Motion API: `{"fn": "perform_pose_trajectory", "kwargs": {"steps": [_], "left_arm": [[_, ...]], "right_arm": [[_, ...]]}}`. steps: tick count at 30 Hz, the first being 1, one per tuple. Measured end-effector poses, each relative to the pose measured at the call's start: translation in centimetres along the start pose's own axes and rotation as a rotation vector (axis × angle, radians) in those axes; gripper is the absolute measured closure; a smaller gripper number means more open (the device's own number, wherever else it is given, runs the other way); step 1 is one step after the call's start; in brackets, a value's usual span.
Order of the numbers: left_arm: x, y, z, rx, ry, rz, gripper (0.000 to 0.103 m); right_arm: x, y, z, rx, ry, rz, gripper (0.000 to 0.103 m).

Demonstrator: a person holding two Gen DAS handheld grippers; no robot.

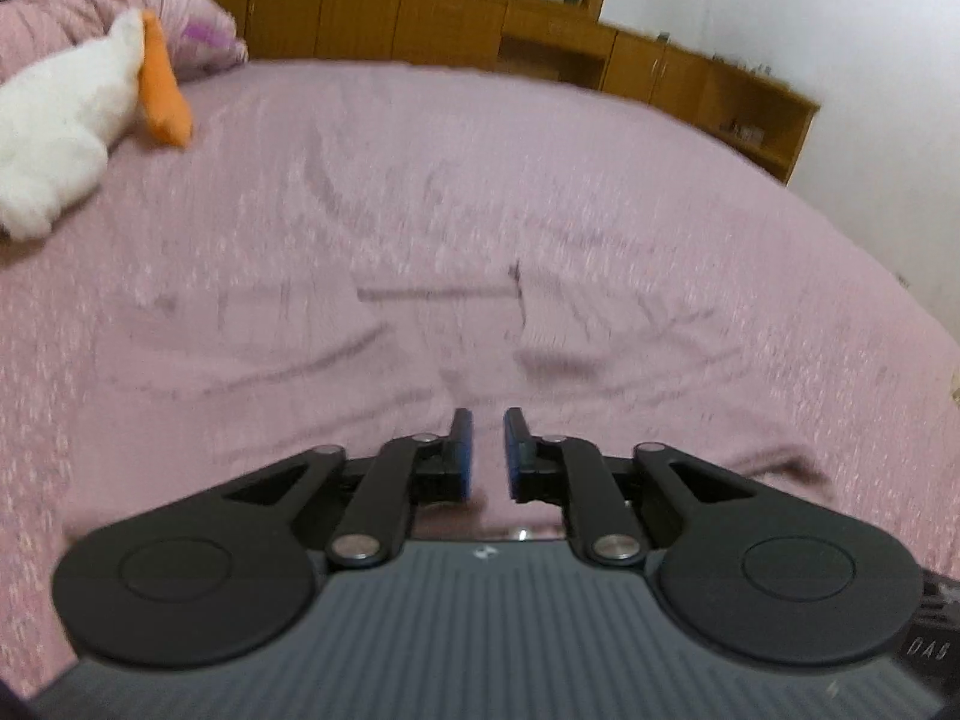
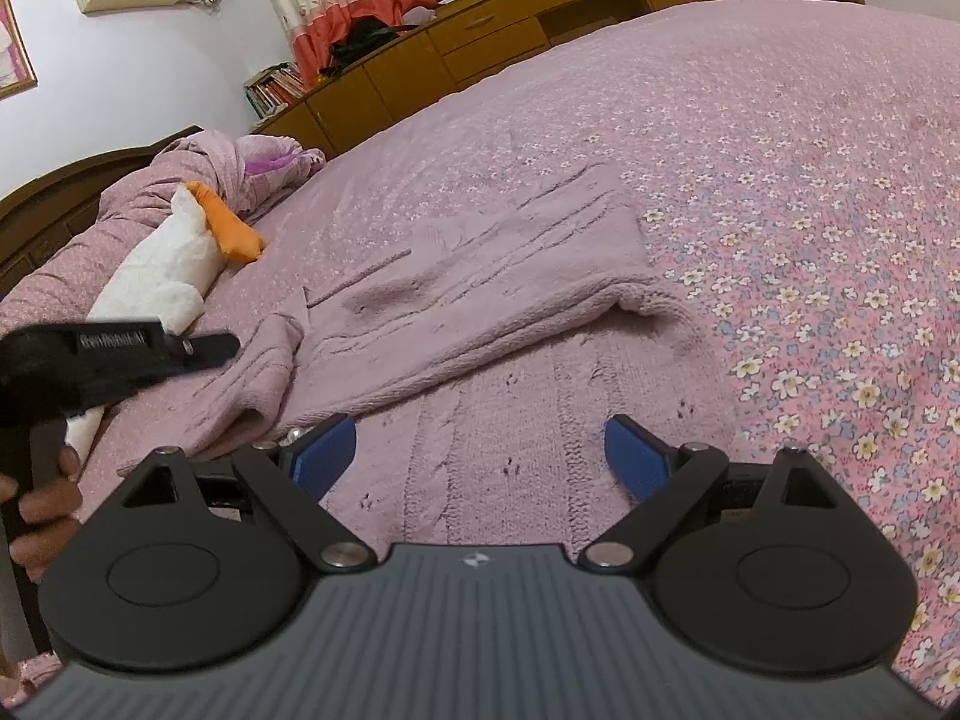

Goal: Fold small clothes
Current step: 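Release the folded side with the left gripper and withdraw, then move the open right gripper to the other cardigan side edge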

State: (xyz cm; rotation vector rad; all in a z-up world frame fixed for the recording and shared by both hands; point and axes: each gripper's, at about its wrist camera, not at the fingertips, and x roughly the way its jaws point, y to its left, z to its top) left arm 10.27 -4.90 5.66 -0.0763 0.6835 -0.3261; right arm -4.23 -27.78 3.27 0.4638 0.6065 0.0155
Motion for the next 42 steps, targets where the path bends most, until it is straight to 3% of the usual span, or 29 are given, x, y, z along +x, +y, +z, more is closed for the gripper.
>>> {"fn": "perform_pose_trajectory", "kwargs": {"steps": [2,4,10,19,24,28,33,40,42], "left_arm": [[-0.1,0.0,-0.6,-0.005,0.023,0.022,0.070],[-0.3,-0.2,-1.0,0.001,0.035,0.045,0.067],[-2.0,0.7,-2.1,0.005,0.066,0.105,0.067],[-4.0,2.8,-3.1,0.053,0.091,0.259,0.066],[-4.9,4.8,-2.8,0.011,0.077,0.269,0.066],[-4.9,6.6,-2.2,-0.004,0.074,0.310,0.066],[-4.3,9.0,-1.7,0.011,0.071,0.421,0.066],[-4.8,12.6,-2.2,-0.093,0.056,0.406,0.066],[-5.1,13.4,-2.4,-0.107,0.047,0.405,0.062]], "right_arm": [[0.0,0.0,0.0,0.003,0.000,0.001,0.009],[0.0,0.0,0.0,0.008,0.000,0.002,0.009],[0.1,0.0,0.0,0.008,0.001,-0.002,0.009],[0.2,0.3,-0.3,-0.027,0.001,-0.019,0.009],[0.2,1.0,-0.6,-0.078,0.006,-0.043,0.009],[-0.3,2.4,-0.7,-0.126,0.013,-0.050,0.009],[-1.1,5.1,-0.2,-0.175,0.017,-0.029,0.009],[0.2,9.9,0.2,-0.251,0.039,0.013,0.009],[1.1,11.6,0.2,-0.276,0.049,0.032,0.009]]}}
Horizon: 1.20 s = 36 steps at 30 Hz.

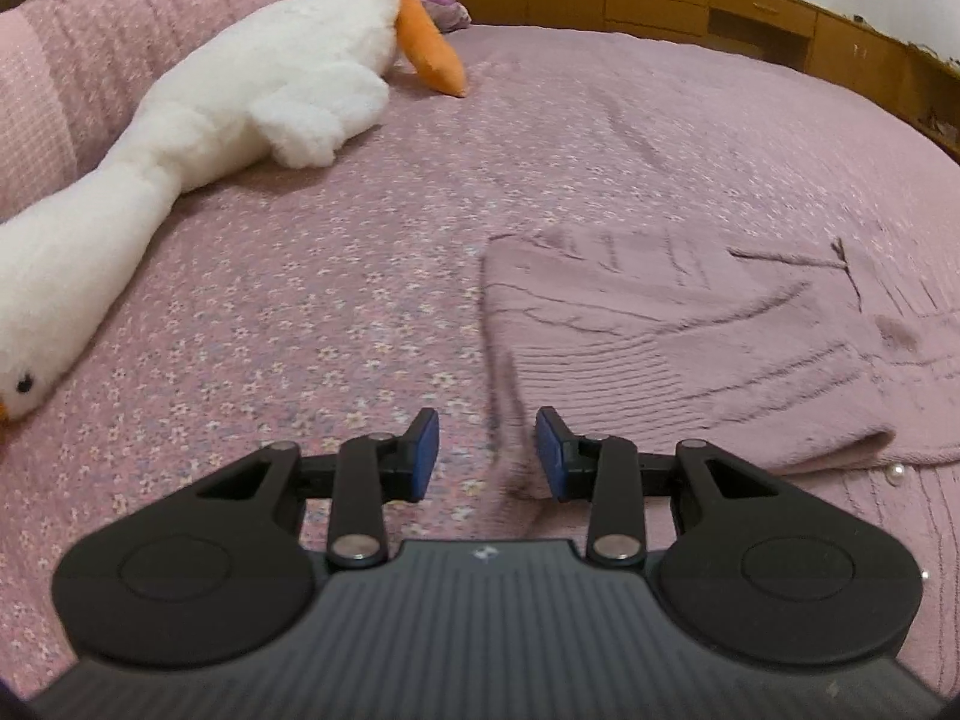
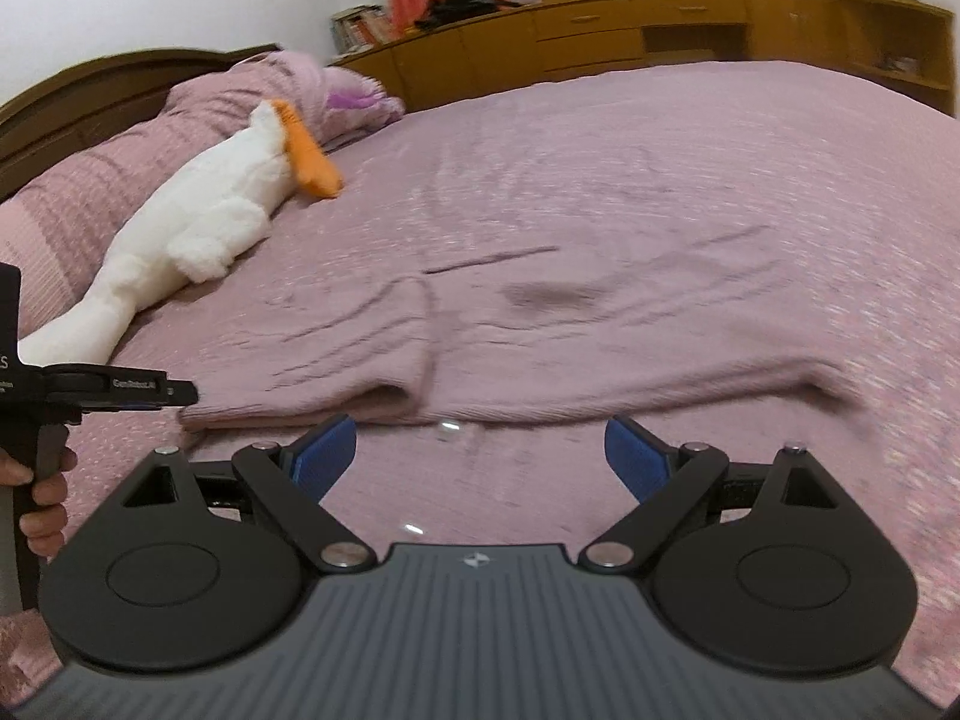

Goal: Fold small clothes
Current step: 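Move the open right gripper to the other cardigan side edge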

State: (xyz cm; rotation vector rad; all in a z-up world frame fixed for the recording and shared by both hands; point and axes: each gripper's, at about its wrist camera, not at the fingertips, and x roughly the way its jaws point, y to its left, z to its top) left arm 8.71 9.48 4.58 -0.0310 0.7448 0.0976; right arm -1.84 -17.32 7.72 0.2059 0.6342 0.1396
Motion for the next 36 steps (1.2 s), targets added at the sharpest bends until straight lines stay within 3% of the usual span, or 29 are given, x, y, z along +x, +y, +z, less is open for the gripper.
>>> {"fn": "perform_pose_trajectory", "kwargs": {"steps": [2,16,36], "left_arm": [[0.1,0.7,-0.1,-0.020,-0.006,0.003,0.056],[2.0,4.5,-1.0,-0.081,0.025,0.112,0.056],[3.2,7.3,-0.9,-0.229,0.077,0.137,0.056]], "right_arm": [[0.9,1.8,0.5,-0.036,0.004,0.023,0.009],[6.5,11.0,2.5,-0.201,0.035,0.149,0.009],[11.0,16.2,3.3,-0.347,0.058,0.231,0.009]]}}
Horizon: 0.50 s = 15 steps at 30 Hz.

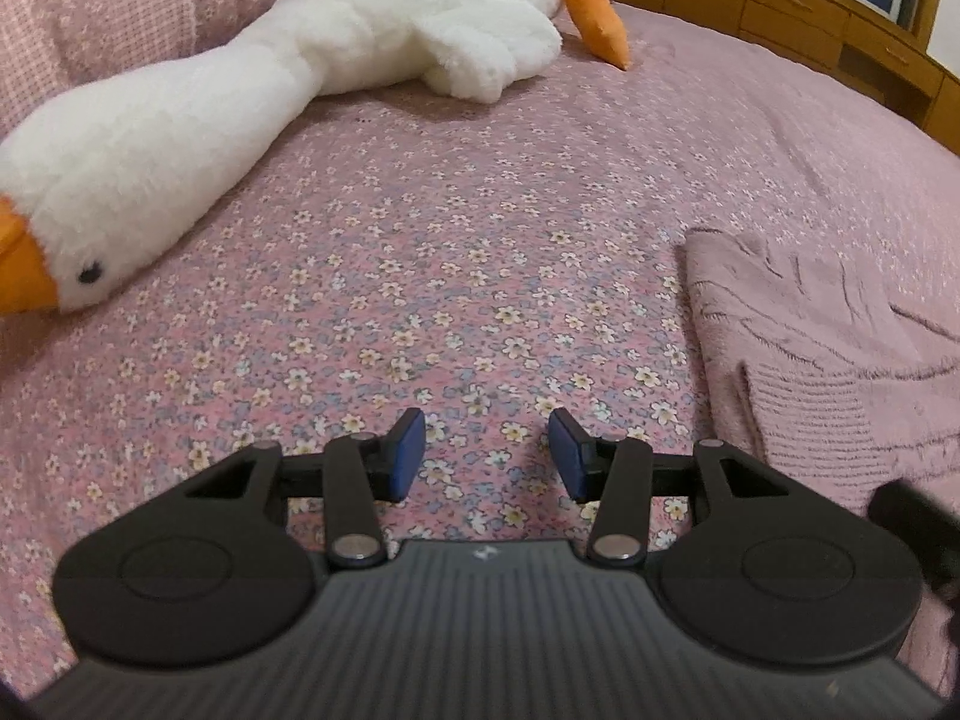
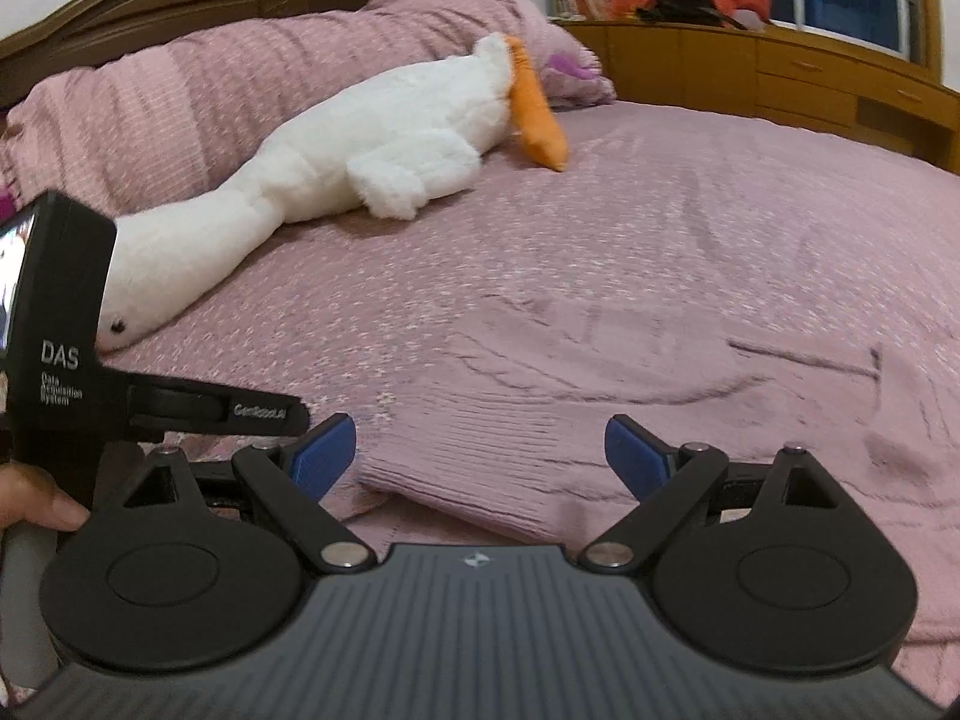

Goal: Fold small clothes
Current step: 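Move the open right gripper to the other cardigan side edge, then grasp the cardigan side edge with the right gripper and lift it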

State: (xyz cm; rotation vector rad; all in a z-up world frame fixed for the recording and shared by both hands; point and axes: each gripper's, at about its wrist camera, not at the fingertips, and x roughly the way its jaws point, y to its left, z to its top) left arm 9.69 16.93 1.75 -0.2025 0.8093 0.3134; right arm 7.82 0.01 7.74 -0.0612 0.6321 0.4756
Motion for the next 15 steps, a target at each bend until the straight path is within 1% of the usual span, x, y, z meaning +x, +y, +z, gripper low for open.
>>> {"fn": "perform_pose_trajectory", "kwargs": {"steps": [3,5,6,7,8,9,10,11,12,13,15], "left_arm": [[0.1,0.1,0.0,-0.008,0.001,0.005,0.056],[0.0,0.1,0.0,-0.005,-0.001,0.010,0.056],[0.0,0.0,0.0,0.001,-0.003,0.015,0.056],[0.1,-0.1,0.0,0.006,-0.005,0.020,0.056],[0.1,-0.2,0.0,0.011,-0.007,0.025,0.056],[0.1,-0.3,0.0,0.015,-0.009,0.028,0.056],[0.2,-0.3,0.0,0.019,-0.012,0.031,0.056],[0.2,-0.3,0.0,0.020,-0.014,0.034,0.056],[0.3,-0.4,0.0,0.020,-0.016,0.036,0.056],[0.3,-0.4,0.1,0.019,-0.018,0.037,0.056],[0.4,-0.3,0.1,0.018,-0.020,0.037,0.056]], "right_arm": [[1.3,0.7,-0.1,-0.018,0.032,0.050,0.010],[2.4,1.1,-0.3,-0.022,0.064,0.066,0.015],[2.9,1.3,-0.5,-0.025,0.074,0.061,0.021],[3.5,1.5,-0.8,-0.030,0.088,0.057,0.029],[3.8,1.6,-1.0,-0.035,0.095,0.050,0.034],[4.1,1.7,-1.3,-0.040,0.094,0.030,0.044],[4.2,1.6,-1.5,-0.036,0.084,0.030,0.055],[4.1,1.4,-1.6,-0.020,0.076,0.047,0.064],[4.0,1.3,-1.5,0.001,0.074,0.067,0.078],[3.6,1.3,-1.4,0.007,0.062,0.070,0.084],[2.9,1.3,-1.2,-0.014,0.024,0.062,0.087]]}}
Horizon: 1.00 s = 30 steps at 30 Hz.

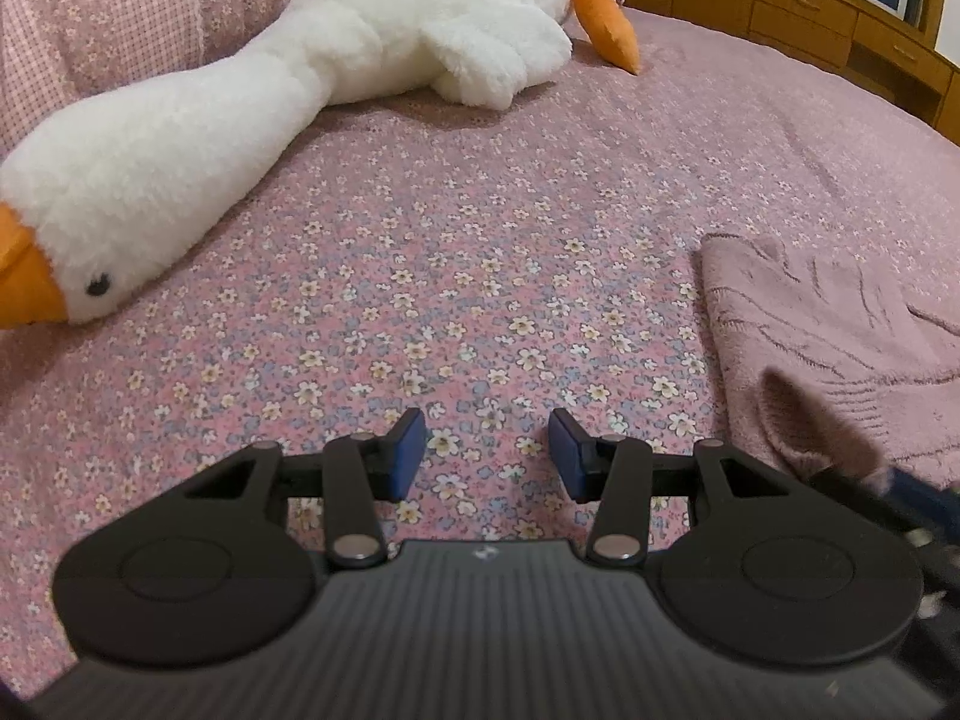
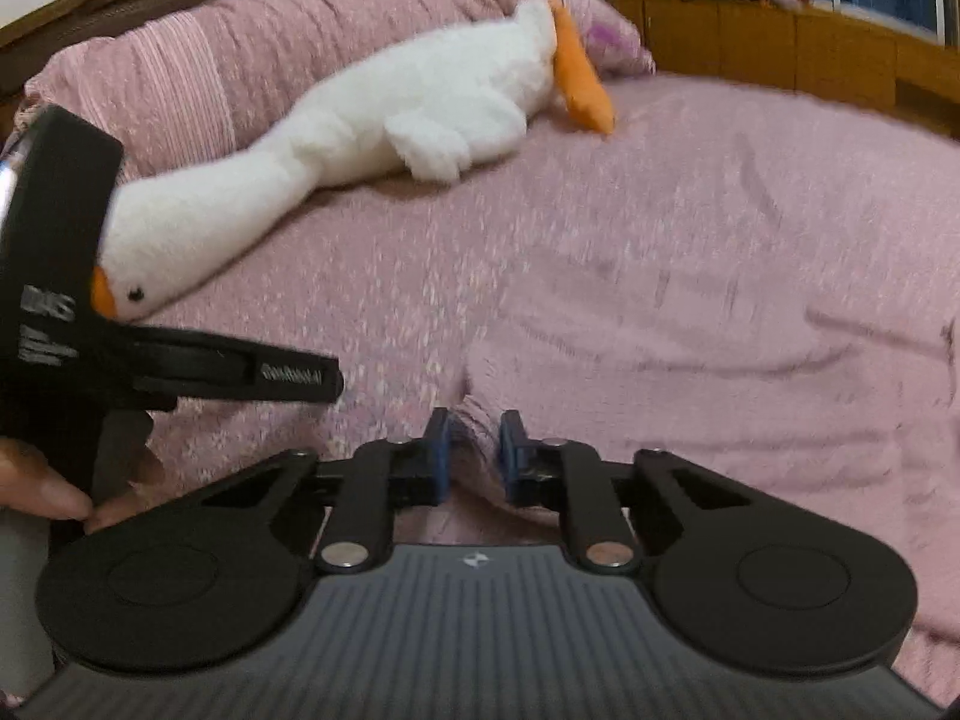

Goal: Fold small clothes
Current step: 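Grasp the cardigan side edge with the right gripper and lift it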

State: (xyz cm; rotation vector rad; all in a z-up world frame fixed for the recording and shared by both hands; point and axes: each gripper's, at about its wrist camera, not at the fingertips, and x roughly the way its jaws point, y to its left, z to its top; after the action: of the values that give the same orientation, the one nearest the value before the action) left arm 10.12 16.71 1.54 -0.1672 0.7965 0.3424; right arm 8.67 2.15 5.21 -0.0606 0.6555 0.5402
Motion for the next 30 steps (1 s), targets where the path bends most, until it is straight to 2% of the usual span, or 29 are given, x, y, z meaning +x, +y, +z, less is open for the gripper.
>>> {"fn": "perform_pose_trajectory", "kwargs": {"steps": [3,6,11,19,25,30], "left_arm": [[-0.1,0.1,0.0,-0.002,-0.009,-0.009,0.056],[-0.7,0.1,0.1,-0.012,-0.033,-0.048,0.056],[-1.7,-0.9,0.1,0.040,-0.071,-0.137,0.056],[-3.9,-3.7,-0.5,0.134,-0.165,-0.324,0.056],[-3.1,-5.3,-1.1,0.165,-0.130,-0.408,0.056],[-2.0,-6.3,-1.6,0.191,-0.087,-0.391,0.056]], "right_arm": [[-1.2,-0.6,0.6,0.026,-0.034,0.015,0.088],[-2.6,-1.6,1.2,0.075,-0.068,0.017,0.088],[-5.8,-3.8,2.3,0.133,-0.148,-0.048,0.089],[-12.6,-9.7,3.8,0.269,-0.288,-0.170,0.091],[-17.3,-14.5,3.9,0.365,-0.366,-0.270,0.091],[-19.8,-19.6,1.4,0.443,-0.369,-0.363,0.092]]}}
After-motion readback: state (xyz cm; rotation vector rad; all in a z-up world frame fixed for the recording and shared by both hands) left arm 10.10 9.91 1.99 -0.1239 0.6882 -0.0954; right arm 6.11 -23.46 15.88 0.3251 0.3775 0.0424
